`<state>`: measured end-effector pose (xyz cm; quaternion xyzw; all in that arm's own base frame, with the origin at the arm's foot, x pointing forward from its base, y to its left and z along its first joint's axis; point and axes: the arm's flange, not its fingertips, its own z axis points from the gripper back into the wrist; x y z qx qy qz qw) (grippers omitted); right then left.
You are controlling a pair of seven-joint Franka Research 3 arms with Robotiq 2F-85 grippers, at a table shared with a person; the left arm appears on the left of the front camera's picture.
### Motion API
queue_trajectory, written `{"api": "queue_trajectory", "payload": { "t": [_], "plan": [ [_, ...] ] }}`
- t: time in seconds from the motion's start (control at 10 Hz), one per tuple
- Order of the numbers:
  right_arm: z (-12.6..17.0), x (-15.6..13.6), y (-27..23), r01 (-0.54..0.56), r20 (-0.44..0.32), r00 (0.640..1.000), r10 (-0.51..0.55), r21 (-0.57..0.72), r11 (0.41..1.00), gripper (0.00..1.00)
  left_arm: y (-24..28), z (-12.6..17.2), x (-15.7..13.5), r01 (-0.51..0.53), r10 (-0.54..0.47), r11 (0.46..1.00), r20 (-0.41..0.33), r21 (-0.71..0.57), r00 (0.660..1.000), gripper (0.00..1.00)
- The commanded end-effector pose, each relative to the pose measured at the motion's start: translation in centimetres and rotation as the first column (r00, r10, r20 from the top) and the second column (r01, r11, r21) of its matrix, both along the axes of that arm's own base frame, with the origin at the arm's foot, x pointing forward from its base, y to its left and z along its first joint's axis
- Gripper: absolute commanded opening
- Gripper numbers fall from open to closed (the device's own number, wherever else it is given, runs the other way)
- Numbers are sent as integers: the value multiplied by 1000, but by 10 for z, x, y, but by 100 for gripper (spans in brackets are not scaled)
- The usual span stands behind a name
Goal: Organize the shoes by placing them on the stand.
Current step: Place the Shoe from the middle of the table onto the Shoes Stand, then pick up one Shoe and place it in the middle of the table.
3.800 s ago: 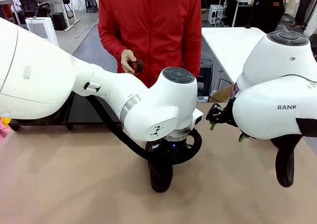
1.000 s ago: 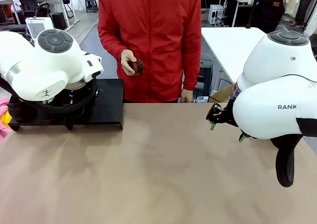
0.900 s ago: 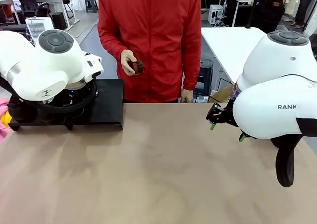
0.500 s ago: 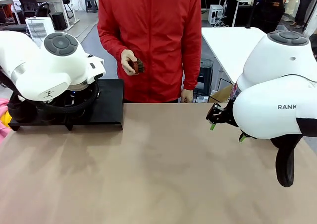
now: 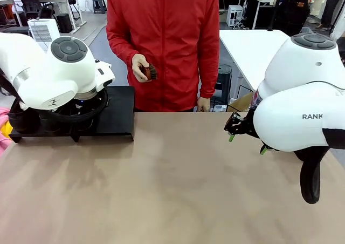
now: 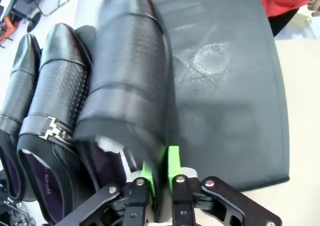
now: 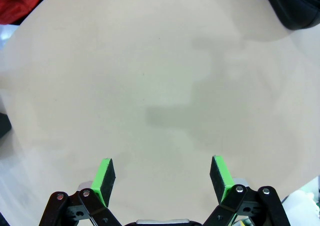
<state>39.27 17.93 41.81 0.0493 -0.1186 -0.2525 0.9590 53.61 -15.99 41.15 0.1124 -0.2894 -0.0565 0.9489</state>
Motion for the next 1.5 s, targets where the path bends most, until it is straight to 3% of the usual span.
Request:
{"api": "queue_trajectory", "payload": {
  "t": [0.0,0.4,0.6,0.7,1.4],
  "plan": [
    [2,2,-1,-19,4,1000,19,18,1000,100,-4,0,5,-28,28,1000,28,3,999,49],
    [2,2,-1,-19,4,1000,19,18,1000,100,-1,14,0,-61,62,998,72,-24,995,49],
    [2,2,-1,-19,4,1000,19,18,1000,100,-13,49,-30,-38,51,989,94,-141,994,49],
    [2,2,-1,-19,4,1000,19,18,1000,100,-2,18,2,-42,44,998,48,-42,998,49],
    [2,2,-1,-19,4,1000,19,18,1000,100,-2,18,2,-42,44,998,48,-42,998,49]
  ]
}}
